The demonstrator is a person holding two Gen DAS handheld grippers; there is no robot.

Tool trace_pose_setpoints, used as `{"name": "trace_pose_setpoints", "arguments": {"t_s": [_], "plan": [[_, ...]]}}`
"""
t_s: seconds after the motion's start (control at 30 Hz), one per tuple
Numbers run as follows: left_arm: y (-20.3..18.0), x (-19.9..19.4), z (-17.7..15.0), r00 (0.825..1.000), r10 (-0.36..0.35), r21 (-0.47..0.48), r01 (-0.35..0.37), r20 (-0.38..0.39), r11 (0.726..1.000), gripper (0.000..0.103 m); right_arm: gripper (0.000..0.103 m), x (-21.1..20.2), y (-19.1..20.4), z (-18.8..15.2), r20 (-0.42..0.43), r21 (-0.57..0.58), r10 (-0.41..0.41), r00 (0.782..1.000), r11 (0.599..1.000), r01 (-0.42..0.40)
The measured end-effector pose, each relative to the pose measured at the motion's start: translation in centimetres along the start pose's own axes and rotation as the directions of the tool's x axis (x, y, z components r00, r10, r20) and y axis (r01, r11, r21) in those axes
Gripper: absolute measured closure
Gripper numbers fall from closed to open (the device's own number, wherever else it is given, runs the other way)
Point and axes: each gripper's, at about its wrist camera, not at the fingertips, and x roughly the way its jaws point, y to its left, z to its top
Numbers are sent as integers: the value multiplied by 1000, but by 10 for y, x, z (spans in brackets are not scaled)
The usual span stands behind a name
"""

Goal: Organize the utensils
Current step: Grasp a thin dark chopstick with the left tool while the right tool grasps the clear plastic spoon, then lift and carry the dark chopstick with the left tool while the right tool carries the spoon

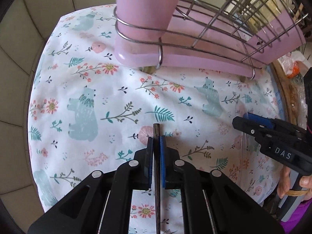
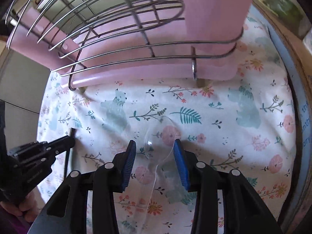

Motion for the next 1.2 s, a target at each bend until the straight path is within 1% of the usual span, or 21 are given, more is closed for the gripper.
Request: {"name": "trace_pose_setpoints", "arguments": {"t_s": [0.07, 0.13, 0.2, 0.27, 0.37, 0.43, 0.47, 0.5, 0.53, 0.6, 0.67, 0.73, 0.77, 0.83, 0.87, 0.93, 0.97, 1.03, 1.07, 1.13, 1.2], "plan": [[0, 1, 2, 1000, 7, 7, -7, -9, 1000, 97, 72, 3, -1, -2, 21, 4, 7, 1000, 1000, -7], [-1, 3, 2, 1000, 7, 9, -7, -6, 1000, 97, 72, 0, -4, -5, 47, 15, 40, 998, 999, -41], [1, 0, 0, 1000, -1, 4, 1, 12, 1000, 97, 73, -7, -12, -10, 82, 23, 90, 993, 996, -92], [3, -7, -3, 999, -18, -9, 19, 41, 1000, 97, 73, -14, -17, -15, 116, 33, 111, 987, 993, -115], [7, -29, -9, 992, -71, -31, 74, 106, 997, 97, 73, -33, -23, -26, 191, 41, 168, 967, 983, -179], [6, -46, -14, 982, -92, -30, 98, 168, 995, 98, 73, -45, -25, -33, 241, 29, 207, 948, 975, -220], [6, -57, -18, 972, -104, -23, 111, 211, 994, 97, 73, -52, -25, -36, 263, 24, 213, 941, 974, -227], [5, -67, -21, 963, -109, -19, 117, 246, 993, 97, 73, -62, -26, -42, 299, 15, 227, 927, 970, -242], [5, -79, -26, 949, -114, -17, 125, 293, 992, 97, 73, -72, -27, -46, 334, -2, 250, 909, 965, -264], [4, -97, -33, 926, -126, -14, 141, 356, 990, 97, 73, -94, -29, -54, 397, -26, 250, 883, 965, -262], [3, -114, -35, 896, -137, -13, 157, 422, 988, 97, 73, -112, -27, -55, 446, -51, 261, 856, 962, -267], [-2, -132, -37, 862, -140, -5, 164, 488, 987, 98, 73, -135, -22, -61, 513, -82, 258, 819, 964, -252], [-3, -144, -39, 836, -139, 2, 162, 531, 987, 98, 73, -143, -20, -63, 535, -93, 255, 805, 965, -244], [-8, -166, -41, 785, -135, 16, 157, 605, 987, 98, 73, -164, -14, -66, 591, -114, 251, 766, 967, -229], [-8, -174, -43, 765, -134, 22, 155, 630, 988, 98, 73, -174, -16, -67, 613, -122, 254, 749, 966, -228], [-11, -195, -45, 713, -120, 28, 139, 691, 990, 98, 73, -195, -13, -67, 654, -141, 252, 714, 967, -213], [-11, -201, -43, 697, -117, 30, 136, 707, 990, 98, 73, -205, -13, -67, 675, -147, 245, 696, 969, -198], [-13, -218, -43, 652, -122, 37, 142, 748, 989, 98, 73, -226, -15, -65, 706, -161, 237, 667, 971, -175], [-13, -221, -42, 639, -120, 38, 140, 760, 989, 98, 73, -235, -14, -63, 718, -166, 234, 656, 972, -166], [-15, -233, -35, 604, -114, 38, 136, 789, 990, 98, 73, -255, -12, -57, 753, -172, 215, 622, 977, -129], [-18, -242, -29, 581, -114, 37, 142, 806, 989, 98, 73, -271, -8, -52, 784, -169, 188, 591, 982, -88]]}}
